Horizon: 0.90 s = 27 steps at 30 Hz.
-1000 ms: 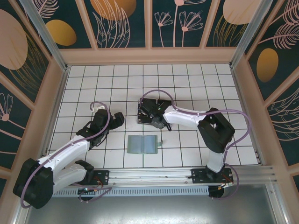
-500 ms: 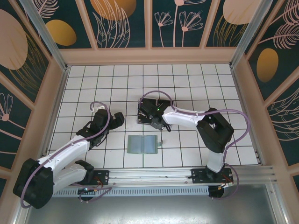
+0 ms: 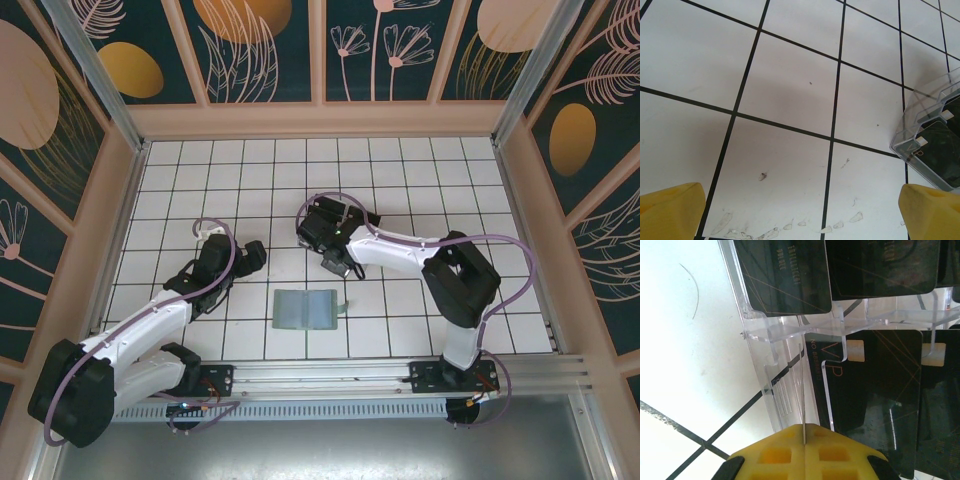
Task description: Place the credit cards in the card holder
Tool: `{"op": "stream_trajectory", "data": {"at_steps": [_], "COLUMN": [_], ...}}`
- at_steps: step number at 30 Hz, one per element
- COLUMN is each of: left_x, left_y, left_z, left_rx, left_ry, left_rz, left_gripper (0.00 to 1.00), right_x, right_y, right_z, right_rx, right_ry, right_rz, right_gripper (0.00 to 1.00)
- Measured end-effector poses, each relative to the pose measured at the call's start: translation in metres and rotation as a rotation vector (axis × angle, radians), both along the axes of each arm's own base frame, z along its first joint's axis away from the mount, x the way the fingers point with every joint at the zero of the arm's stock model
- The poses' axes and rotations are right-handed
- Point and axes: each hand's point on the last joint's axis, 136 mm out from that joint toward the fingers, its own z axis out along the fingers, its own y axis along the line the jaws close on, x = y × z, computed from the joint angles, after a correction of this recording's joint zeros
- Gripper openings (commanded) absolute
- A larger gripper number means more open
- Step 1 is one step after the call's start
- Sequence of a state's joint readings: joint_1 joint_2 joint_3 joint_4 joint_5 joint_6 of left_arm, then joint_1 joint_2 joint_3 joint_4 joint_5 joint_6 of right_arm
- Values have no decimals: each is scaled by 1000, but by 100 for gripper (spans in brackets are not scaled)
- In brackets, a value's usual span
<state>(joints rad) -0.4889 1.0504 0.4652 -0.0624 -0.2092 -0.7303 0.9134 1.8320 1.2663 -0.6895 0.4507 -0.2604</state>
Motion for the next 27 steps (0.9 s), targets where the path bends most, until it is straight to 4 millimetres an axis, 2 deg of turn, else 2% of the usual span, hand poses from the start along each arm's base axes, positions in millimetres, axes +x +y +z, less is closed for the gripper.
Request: {"op": "stream_trajectory", "data": {"at_steps": [6, 9, 18, 22, 27], "left_x": [0, 1, 3, -2, -14], "left_y": [0, 0, -1, 2, 2], "left_z": [0, 2, 10, 6, -1], "left_rx": [0, 0, 30, 68, 84], "left_ry": [0, -3, -7, 16, 64], "left_rz": [0, -1, -24, -42, -80], "left_gripper": [99, 99, 99, 99, 99], "right_x": [1, 3, -2, -14, -37], "right_y": [2, 11, 57, 71, 75], "right_z": [7, 18, 81, 106, 131], "right_rx": [-13, -6, 90, 213, 508], "right_ry": [-15, -49, -193, -213, -181], "right_rz": [4, 18, 65, 26, -83], "right_gripper": [0, 0, 0, 0, 0]}}
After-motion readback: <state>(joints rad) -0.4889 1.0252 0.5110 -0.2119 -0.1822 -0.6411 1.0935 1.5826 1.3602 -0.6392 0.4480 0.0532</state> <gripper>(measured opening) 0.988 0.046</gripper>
